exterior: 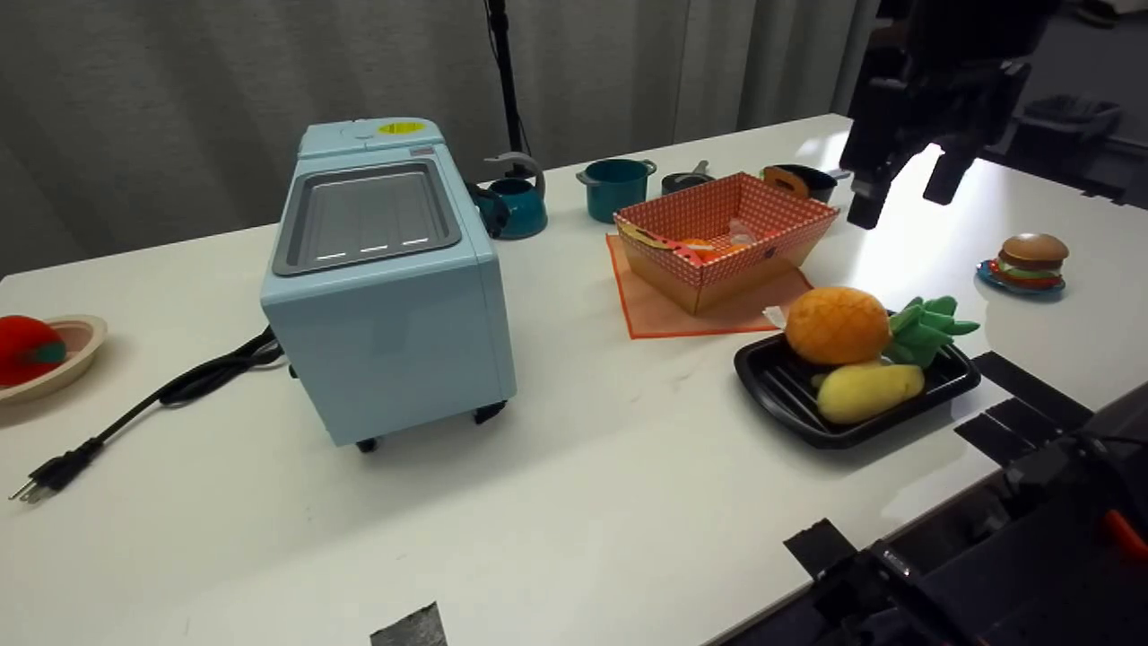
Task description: Pick the stuffed pineapple and put it in the basket
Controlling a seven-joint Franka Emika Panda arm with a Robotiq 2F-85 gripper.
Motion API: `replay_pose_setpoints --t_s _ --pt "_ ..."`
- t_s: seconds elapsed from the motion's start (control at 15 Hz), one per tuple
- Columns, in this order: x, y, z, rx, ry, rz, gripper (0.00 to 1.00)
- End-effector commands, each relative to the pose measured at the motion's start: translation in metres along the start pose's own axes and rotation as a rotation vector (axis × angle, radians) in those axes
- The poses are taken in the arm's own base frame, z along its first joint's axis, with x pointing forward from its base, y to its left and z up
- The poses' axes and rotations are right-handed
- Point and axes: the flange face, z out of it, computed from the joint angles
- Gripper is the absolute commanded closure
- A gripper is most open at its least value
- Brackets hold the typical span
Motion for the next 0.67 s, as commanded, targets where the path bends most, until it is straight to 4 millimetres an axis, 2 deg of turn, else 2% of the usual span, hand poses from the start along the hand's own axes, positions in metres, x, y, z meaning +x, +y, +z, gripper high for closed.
replay_pose_setpoints --t_s 0.0,0.2,0.6 --pt "0.059 -0.014 0.030 -0.102 -0.086 -0.056 0.00" --pt "0.090 -0.009 0.052 -0.190 -0.141 -0.079 0.00" --pt "0.118 0.036 0.097 -0.278 -0.225 -0.111 0.00"
